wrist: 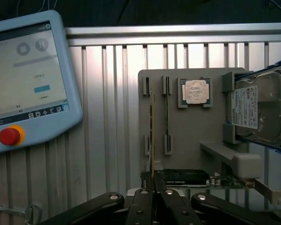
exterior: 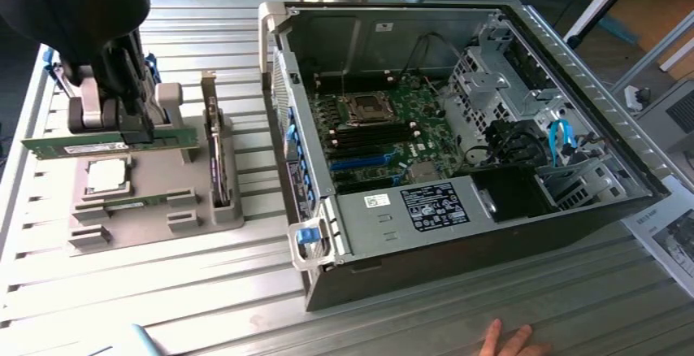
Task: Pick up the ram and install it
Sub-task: 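Pick up the ram and move it above insertion slot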
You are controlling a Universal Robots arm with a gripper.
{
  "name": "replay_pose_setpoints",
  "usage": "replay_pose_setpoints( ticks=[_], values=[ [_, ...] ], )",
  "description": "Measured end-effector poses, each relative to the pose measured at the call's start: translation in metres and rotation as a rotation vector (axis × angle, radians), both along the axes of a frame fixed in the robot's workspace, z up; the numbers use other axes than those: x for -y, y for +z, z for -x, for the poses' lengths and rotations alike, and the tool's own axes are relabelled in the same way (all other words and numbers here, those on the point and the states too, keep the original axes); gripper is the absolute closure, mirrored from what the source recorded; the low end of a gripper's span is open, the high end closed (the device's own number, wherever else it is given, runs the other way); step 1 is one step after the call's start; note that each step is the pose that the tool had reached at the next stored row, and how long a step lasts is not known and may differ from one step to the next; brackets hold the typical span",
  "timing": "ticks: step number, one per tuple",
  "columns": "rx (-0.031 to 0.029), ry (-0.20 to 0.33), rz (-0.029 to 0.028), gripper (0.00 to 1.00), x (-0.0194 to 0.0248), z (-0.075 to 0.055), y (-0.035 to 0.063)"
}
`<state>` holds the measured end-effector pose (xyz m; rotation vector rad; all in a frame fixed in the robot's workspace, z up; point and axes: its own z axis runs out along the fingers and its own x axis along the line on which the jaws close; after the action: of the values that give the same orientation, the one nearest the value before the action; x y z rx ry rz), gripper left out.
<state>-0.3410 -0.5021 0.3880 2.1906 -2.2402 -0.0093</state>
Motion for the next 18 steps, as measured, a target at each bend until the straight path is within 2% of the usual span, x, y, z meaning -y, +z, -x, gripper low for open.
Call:
replay_pose_setpoints(
  ticks=[18],
  values=[
    [-0.0003, 0.000, -0.0001, 0.88, 0.0045, -0.026, -0.0001]
  ],
)
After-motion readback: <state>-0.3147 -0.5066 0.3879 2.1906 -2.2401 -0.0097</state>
